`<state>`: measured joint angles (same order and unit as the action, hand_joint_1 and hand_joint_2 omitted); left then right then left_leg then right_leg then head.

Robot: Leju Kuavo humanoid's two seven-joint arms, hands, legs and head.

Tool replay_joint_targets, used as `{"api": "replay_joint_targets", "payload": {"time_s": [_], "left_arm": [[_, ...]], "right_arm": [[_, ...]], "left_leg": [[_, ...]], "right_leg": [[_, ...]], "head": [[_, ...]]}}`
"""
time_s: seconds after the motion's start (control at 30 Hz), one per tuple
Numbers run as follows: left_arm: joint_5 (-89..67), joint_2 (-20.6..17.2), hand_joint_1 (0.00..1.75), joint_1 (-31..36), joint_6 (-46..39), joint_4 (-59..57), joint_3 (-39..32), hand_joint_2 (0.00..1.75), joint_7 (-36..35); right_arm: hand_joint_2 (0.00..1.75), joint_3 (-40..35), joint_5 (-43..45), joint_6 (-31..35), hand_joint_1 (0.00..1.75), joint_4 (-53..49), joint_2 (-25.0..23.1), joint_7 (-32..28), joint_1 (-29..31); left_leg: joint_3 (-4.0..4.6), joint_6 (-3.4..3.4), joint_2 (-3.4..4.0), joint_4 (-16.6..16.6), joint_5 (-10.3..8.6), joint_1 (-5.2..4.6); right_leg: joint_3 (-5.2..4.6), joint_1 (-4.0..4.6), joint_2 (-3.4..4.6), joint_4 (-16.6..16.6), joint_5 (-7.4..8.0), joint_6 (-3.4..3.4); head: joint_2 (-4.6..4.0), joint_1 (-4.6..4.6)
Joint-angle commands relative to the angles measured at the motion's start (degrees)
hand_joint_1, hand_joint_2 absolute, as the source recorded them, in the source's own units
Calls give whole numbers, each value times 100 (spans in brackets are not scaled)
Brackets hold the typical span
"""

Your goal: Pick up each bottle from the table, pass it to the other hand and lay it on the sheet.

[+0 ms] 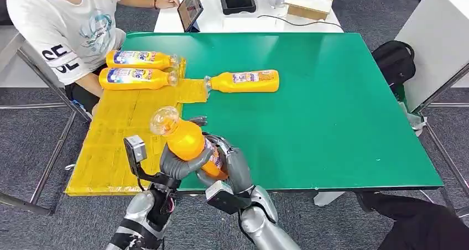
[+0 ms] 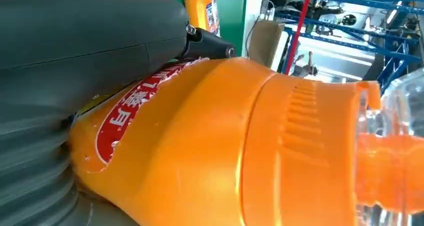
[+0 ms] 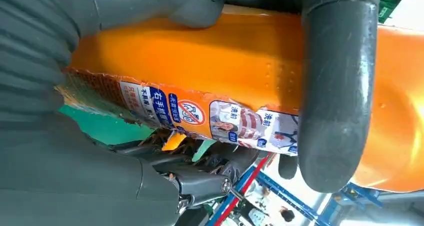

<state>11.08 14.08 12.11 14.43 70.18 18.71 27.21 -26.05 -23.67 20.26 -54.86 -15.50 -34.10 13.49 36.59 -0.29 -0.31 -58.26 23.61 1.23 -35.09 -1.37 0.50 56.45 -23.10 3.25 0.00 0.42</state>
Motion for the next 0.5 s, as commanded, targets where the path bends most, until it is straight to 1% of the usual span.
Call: {"api": "replay_joint_targets", "payload": {"time_s": [0.03,0.07,0.1,0.13,0.17,0.2,0.23,0.27,0.3,0.33,0.37,0.4,0.43,0.5], "left_arm": [[-291,-46,175,366,-187,-122,254,175,93],[-350,-50,175,369,-240,-107,257,175,106],[-361,-39,175,368,-262,-103,242,175,106],[-453,-43,175,371,-351,-93,241,175,128],[-531,-46,175,372,-438,-80,239,175,154],[-562,-50,175,372,-469,-66,229,175,161],[-783,-64,175,371,-719,-36,225,175,237],[-973,-91,175,380,-907,0,223,175,315],[-1122,-96,175,377,-1060,35,207,175,365],[-1445,-109,175,374,-1465,120,140,175,486],[-1485,-120,175,385,-1529,164,88,175,499],[-1603,-129,175,394,-1679,203,25,175,502],[-1789,-130,175,407,-1938,237,-43,175,577],[-1862,-160,175,436,-1997,253,-82,175,597]], "right_arm": [[175,-364,-84,-102,40,509,-5,70,68],[175,-366,-91,-95,0,498,0,72,74],[175,-351,-74,-39,0,423,-13,10,44],[175,-341,-64,16,0,359,-21,-5,24],[175,-347,-49,13,0,308,-23,14,12],[175,-357,-48,15,0,235,-23,61,-3],[0,-389,-62,17,0,154,-5,106,-13],[0,-403,-69,31,0,65,10,120,-17],[0,-406,-64,35,0,-15,18,130,-37],[0,-404,-31,46,0,-251,47,106,-80],[0,-418,-32,50,0,-424,73,133,-104],[0,-425,-40,69,0,-598,94,177,-129],[0,-446,-35,66,0,-767,115,181,-146],[0,-463,-40,73,0,-919,127,226,-161]], "left_leg": [[-27,6,-9,3,9,3],[-36,8,-9,2,14,6],[-15,5,-7,2,5,3],[-30,8,-6,2,12,4],[-17,6,-6,1,7,4],[-31,9,-7,2,13,3],[-19,6,-4,0,9,2],[-36,9,-2,0,16,3],[-16,5,-2,2,7,1],[-29,8,-3,-1,14,4],[-14,6,-5,-2,8,3],[-30,8,-4,-3,15,4],[-7,4,-4,1,3,0],[-19,6,0,-1,10,2]], "right_leg": [[32,8,-16,-4,-12,-16],[43,11,-18,-6,-16,-20],[18,6,-12,-4,-7,-11],[35,8,-14,-5,-13,-17],[21,7,-12,-3,-8,-13],[35,8,-15,-3,-15,-18],[22,5,-10,-1,-10,-13],[39,9,-11,-2,-16,-20],[18,4,-7,-1,-7,-12],[33,8,-11,-1,-14,-18],[18,6,-11,1,-9,-14],[34,9,-13,2,-16,-20],[9,3,-9,1,-5,-11],[20,6,-7,2,-10,-16]], "head": [[0,0],[0,0],[0,0],[0,0],[0,0],[0,0],[0,2],[0,0],[0,0],[0,2],[0,0],[0,2],[0,0],[0,0]]}}
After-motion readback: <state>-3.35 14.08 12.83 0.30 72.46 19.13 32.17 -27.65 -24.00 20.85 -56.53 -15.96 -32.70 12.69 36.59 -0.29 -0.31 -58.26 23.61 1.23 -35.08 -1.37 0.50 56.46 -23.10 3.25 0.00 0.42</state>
